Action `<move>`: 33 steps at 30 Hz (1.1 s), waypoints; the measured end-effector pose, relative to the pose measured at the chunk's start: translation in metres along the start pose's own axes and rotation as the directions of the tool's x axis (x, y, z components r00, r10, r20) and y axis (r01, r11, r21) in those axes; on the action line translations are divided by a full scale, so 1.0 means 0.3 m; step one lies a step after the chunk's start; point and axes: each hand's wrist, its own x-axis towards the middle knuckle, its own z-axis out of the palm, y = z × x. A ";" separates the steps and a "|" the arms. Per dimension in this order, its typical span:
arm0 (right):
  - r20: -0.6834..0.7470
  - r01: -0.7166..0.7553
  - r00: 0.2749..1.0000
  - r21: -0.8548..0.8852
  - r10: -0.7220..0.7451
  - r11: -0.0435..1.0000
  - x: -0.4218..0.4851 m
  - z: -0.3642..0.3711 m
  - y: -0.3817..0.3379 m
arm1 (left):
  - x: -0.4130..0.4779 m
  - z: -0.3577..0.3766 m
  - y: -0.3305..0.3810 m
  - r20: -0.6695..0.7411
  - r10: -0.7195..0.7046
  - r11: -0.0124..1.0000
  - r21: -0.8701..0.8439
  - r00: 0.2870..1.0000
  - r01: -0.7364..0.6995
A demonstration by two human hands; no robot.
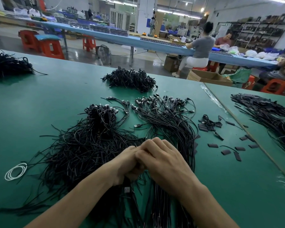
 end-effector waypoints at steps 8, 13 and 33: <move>0.202 -0.356 0.933 0.389 0.298 0.850 0.001 0.006 0.025 | -0.017 -0.038 0.001 0.363 -0.074 0.989 -0.096 0.929 0.116; 0.300 -0.442 0.891 0.407 0.341 0.799 -0.009 0.009 0.029 | -0.044 -0.041 0.014 0.444 -0.041 0.966 0.248 0.895 -0.079; 0.351 -0.447 0.870 0.271 0.345 0.852 -0.012 0.010 0.027 | -0.036 0.013 0.008 0.286 -0.087 0.924 0.382 0.954 -0.031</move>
